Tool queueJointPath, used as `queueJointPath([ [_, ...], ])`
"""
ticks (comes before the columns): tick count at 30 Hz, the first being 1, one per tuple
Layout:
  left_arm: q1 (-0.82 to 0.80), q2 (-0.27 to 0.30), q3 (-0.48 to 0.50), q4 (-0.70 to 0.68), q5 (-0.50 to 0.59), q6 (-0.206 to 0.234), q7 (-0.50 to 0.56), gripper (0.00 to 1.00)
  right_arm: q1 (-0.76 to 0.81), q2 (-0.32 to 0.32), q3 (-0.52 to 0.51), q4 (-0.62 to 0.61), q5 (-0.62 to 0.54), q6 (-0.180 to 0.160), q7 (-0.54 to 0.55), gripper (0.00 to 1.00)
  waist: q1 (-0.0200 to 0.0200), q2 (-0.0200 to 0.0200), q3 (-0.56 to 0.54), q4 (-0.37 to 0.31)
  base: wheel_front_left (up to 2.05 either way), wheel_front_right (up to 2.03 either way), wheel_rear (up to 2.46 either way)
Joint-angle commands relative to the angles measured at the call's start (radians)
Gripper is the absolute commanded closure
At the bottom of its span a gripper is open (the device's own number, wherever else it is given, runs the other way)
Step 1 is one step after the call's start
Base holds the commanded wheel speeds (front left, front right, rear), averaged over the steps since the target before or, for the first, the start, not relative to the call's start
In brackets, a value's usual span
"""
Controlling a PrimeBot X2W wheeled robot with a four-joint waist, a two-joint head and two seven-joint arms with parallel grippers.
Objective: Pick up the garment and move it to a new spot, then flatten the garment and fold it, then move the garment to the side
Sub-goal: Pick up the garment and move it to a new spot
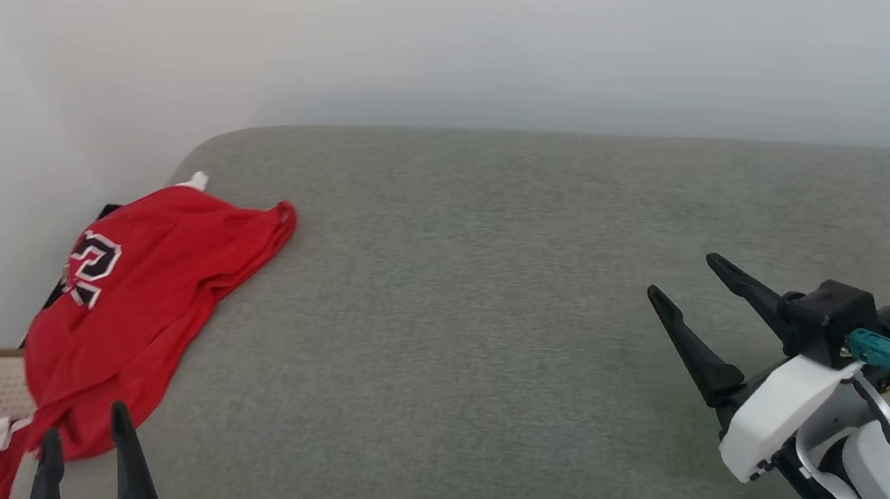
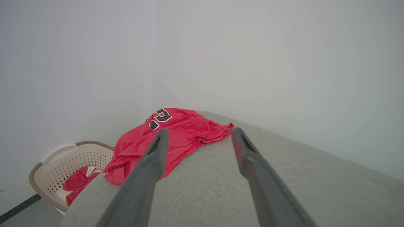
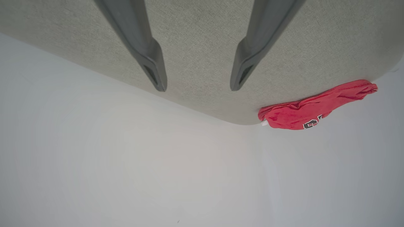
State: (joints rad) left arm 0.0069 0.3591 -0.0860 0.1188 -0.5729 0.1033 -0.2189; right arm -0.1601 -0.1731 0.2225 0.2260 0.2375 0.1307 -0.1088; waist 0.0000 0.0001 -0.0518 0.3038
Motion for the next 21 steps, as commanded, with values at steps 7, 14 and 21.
queueJointPath([
  [7, 0.008, -0.002, 0.002, -0.002, -0.016, 0.017, 0.007, 0.0, -0.016, -0.008, 0.019, 0.012, 0.016, 0.0, -0.009, 0.0, 0.0, -0.0001, -0.001, 0.072, 0.0, 0.0, 0.0],
  [14, -0.004, -0.006, 0.007, 0.008, -0.024, 0.019, 0.002, 0.0, -0.016, -0.009, 0.011, 0.01, 0.012, 0.0, -0.007, 0.0, 0.0, -0.0001, 0.009, 0.1, 0.0, 0.0, 0.0],
  [21, -0.037, -0.015, 0.008, 0.021, -0.035, 0.016, -0.004, 0.0, -0.018, -0.012, -0.008, -0.011, 0.006, 0.0, -0.002, 0.0, 0.0, -0.0001, 0.036, 0.113, 0.0, 0.0, 0.0],
])
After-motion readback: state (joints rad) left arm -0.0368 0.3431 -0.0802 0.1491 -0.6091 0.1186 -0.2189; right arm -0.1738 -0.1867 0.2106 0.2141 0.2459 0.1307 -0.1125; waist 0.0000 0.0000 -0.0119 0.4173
